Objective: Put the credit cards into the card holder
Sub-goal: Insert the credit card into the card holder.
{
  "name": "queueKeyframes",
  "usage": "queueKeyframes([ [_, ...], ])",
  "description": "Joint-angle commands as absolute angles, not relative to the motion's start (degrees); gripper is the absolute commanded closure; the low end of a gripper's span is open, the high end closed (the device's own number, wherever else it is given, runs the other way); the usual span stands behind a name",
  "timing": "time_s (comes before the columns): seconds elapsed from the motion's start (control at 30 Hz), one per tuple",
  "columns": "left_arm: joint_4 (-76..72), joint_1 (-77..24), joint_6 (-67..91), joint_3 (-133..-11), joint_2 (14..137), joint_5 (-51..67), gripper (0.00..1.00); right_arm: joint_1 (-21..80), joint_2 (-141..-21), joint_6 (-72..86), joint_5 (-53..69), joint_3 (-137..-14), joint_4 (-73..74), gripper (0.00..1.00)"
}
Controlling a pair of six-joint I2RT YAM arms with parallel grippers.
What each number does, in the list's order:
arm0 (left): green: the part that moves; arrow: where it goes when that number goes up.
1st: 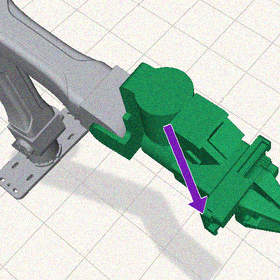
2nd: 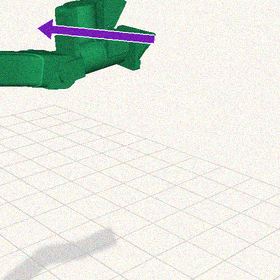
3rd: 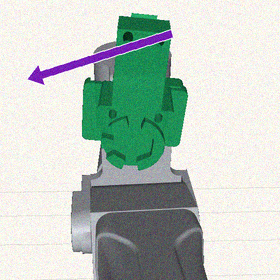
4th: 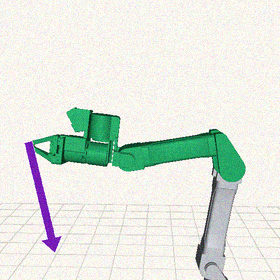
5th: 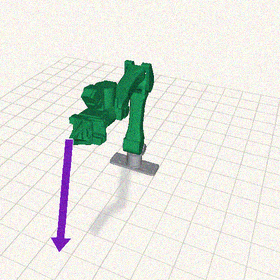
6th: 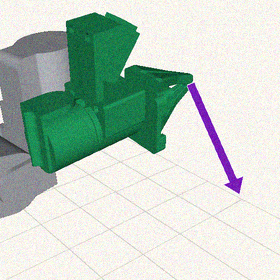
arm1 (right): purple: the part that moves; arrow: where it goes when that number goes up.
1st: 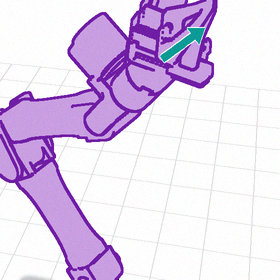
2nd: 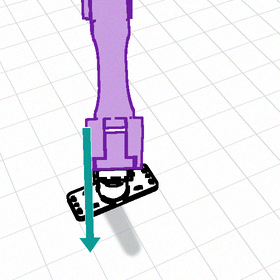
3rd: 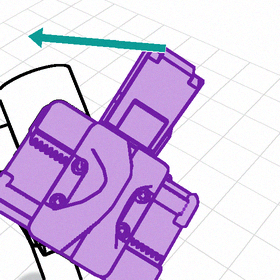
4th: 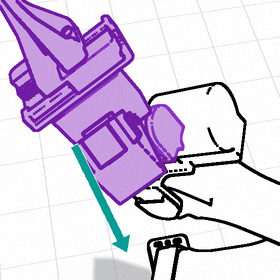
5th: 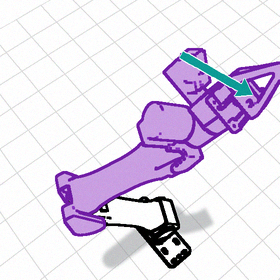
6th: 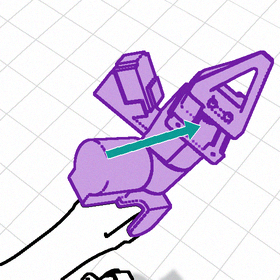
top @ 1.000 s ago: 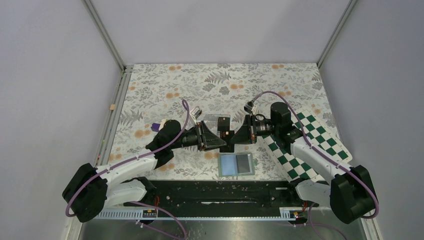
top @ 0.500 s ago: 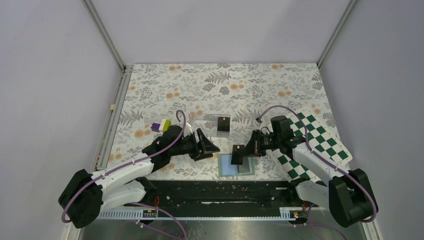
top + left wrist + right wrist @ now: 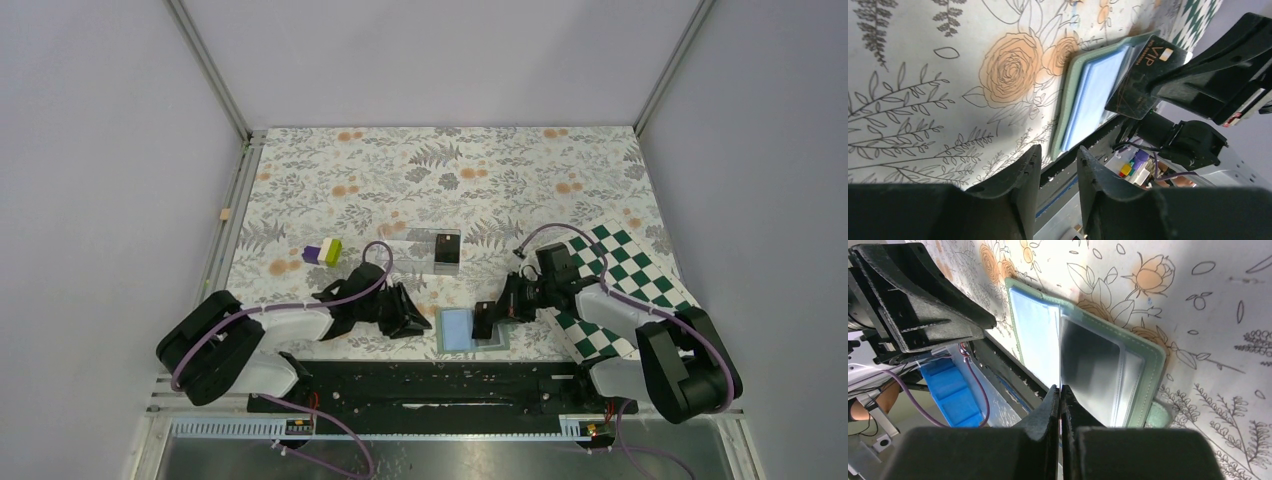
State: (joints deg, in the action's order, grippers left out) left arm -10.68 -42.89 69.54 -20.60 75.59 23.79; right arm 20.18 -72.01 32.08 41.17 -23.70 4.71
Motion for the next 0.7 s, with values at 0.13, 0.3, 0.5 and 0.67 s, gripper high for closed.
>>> queueKeyframes([
  [0.13, -14.85, -43.77, 69.10, -23.80, 80.80, 24.07, 0.74, 19.93, -76.40, 31.35, 41.66, -23.41, -4.83, 1.00],
  [0.3, -14.90, -44.57, 69.17, -24.86, 83.46, 24.31, 0.82, 19.90, -78.31, 33.13, 43.94, -22.09, -8.73, 1.00],
  [0.5, -12.43, -45.54, 68.40, -26.74, 85.08, 23.59, 0.89, 19.93, -78.73, 34.92, 45.17, -20.96, -10.99, 1.00],
  [0.67, -10.99, -46.03, 68.31, -27.24, 85.09, 23.00, 0.97, 19.93, -78.57, 36.21, 45.85, -21.05, -12.20, 1.00],
])
